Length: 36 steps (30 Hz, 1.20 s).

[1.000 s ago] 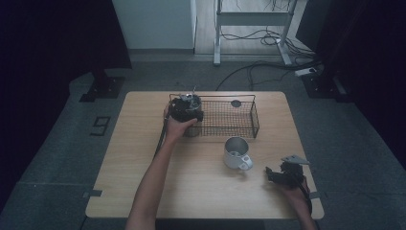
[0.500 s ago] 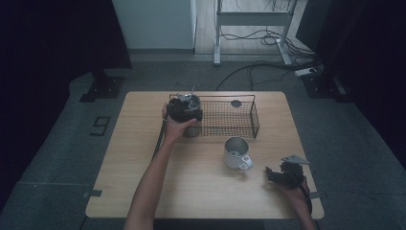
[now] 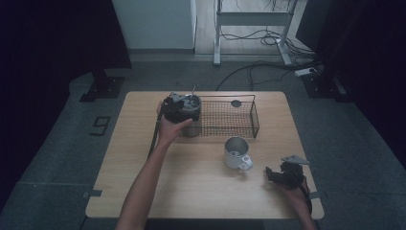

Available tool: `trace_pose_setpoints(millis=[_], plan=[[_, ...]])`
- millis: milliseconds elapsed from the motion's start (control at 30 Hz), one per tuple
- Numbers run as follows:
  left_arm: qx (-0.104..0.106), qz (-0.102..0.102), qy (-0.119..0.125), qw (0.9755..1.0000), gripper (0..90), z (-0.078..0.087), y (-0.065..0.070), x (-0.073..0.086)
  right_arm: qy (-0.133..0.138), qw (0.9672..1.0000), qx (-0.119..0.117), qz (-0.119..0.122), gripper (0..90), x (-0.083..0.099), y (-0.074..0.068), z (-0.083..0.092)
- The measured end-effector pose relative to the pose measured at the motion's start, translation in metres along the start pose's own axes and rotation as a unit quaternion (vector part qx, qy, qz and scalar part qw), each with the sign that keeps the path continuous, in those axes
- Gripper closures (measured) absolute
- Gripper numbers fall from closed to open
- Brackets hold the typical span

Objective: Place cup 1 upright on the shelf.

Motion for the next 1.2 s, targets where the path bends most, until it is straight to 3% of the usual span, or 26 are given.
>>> trace_pose_setpoints(millis=[133, 567, 800, 1033, 1200], plan=[[0.003, -0.008, 0.002, 1.0000, 1.8, 0.008, 0.001, 0.001, 0.001, 1.0000, 0.000, 0.000, 15.1, 0.000, 0.000, 0.000], [0.009, -0.008, 0.005, 0.9999, 3.2, 0.026, 0.001, 0.010, 0.001, 1.0000, 0.001, -0.001, 15.1, 0.000, 0.000, 0.000], [0.015, -0.017, 0.001, 0.9997, 4.0, 0.041, 0.011, 0.019, 0.000, 1.0000, 0.001, 0.000, 15.2, 0.000, 0.000, 0.000], [0.036, -0.028, 0.011, 0.9989, 6.1, 0.058, 0.022, 0.028, 0.001, 1.0000, 0.000, -0.001, 15.2, 0.000, 0.000, 0.000], [0.037, -0.039, 0.011, 0.9985, 7.0, 0.066, 0.026, 0.039, 0.000, 1.0000, 0.000, -0.003, 15.2, 0.000, 0.000, 0.000]])
Point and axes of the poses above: each handheld gripper's, and its own axes: z roughly backward along the jaws, x roughly out of its underside, y roughly to its right, the point moved 1 cm from there along -z, roughly forward along the jaws, and after that the axes turned 4 degrees about -z, right-handed, at the moved point
